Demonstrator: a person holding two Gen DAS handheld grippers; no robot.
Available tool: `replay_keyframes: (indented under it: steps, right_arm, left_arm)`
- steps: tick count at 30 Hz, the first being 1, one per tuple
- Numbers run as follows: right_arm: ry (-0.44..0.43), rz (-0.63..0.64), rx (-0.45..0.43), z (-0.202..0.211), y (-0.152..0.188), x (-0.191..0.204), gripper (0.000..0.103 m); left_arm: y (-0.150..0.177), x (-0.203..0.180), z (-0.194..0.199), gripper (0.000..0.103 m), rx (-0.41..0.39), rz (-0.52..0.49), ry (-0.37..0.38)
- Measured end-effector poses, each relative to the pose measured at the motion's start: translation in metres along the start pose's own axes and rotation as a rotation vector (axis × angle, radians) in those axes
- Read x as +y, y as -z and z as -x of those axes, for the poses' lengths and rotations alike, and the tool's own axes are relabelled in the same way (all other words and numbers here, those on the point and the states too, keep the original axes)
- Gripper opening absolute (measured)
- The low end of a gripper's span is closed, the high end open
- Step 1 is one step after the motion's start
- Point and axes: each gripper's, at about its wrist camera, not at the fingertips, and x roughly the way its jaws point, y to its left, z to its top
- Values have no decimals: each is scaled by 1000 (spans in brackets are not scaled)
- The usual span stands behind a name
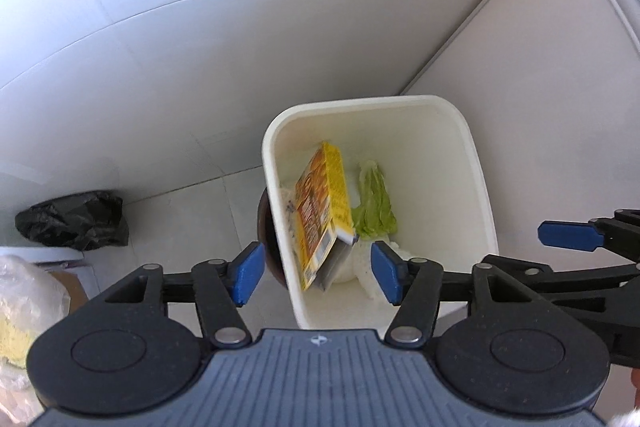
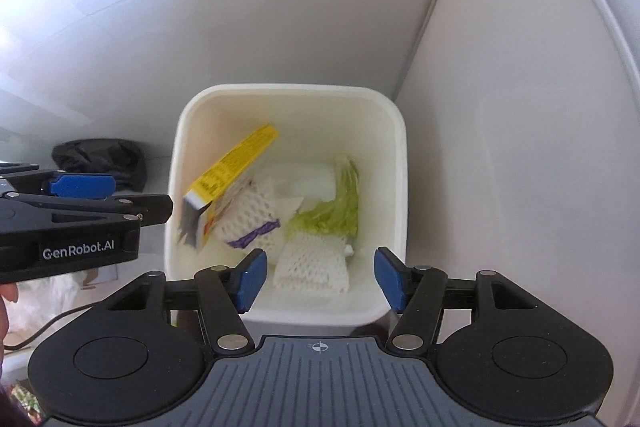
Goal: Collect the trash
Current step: 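Raise both tools up toward the purple glove and blue cup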
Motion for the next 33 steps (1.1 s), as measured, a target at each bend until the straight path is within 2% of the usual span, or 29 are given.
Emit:
replay_keyframes:
  steps: [2,4,15,22,24,33]
  right_arm:
    - [-3,3,-7,9,5,2,61]
    - [-11,4,-20,17,11,4,68]
    - [-49,59,-68,65,36,17,81]
    - [-68,72,-134,104,48,15,87]
    - [-73,75,-162,116,52,13,88]
    - [8,53,-283,164,71,1,88]
  left_arm:
    - [5,2,5,63,0,0,-6]
    - [8,3,9,70,-1,-3,-7]
    - [17,7,31,96,23,1,-62]
    - [19,7,60,100,49,7,-53]
    - [19,4,70,100,29,1,-49]
    - [12,-17,103,102,-38,-33,-4]
